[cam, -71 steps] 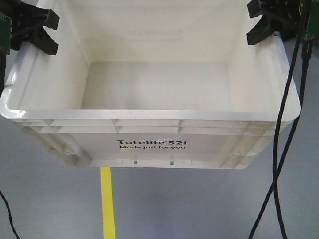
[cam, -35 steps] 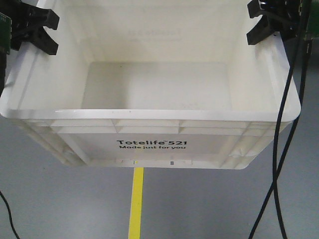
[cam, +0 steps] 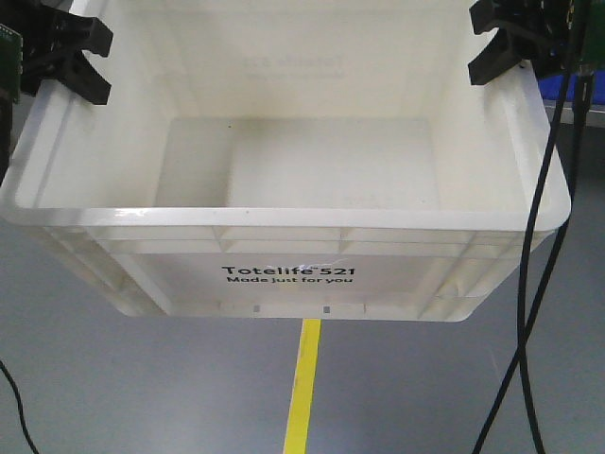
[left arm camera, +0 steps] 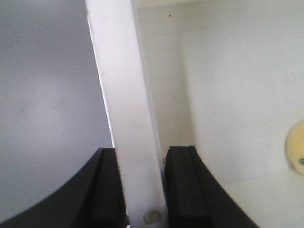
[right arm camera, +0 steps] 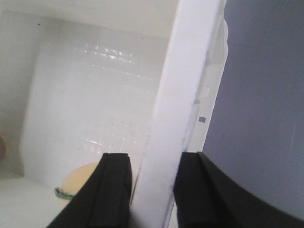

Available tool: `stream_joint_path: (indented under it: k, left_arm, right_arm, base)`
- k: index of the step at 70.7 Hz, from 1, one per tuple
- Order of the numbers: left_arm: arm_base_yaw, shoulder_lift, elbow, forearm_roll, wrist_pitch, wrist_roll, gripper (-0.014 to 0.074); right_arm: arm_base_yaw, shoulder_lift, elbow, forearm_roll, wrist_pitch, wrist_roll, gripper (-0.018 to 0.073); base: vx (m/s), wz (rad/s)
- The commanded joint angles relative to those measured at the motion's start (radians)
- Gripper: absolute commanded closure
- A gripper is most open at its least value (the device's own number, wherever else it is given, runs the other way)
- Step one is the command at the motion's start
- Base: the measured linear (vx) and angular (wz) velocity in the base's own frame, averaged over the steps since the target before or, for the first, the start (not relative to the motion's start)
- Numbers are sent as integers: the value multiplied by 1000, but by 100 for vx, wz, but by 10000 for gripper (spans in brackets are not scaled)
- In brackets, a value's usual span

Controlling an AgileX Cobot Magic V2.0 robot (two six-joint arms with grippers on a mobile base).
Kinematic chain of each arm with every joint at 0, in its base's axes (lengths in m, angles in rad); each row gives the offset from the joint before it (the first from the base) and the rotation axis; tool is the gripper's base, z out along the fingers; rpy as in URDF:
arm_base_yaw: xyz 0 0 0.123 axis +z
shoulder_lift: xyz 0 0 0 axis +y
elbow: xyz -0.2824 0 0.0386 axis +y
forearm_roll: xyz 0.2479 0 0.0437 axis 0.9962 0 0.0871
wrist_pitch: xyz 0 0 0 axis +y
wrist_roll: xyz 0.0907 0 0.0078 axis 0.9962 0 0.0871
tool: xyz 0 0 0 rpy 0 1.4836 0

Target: Place moving items into box and shelve

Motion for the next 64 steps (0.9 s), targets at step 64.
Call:
stream_joint_path:
  k: [64]
  left_arm:
    - [-15, -55, -44, -141, -94, 10, 613]
  right_arm:
    - [10, -54, -38, 151, -75, -17, 571]
  base:
    - [49, 10]
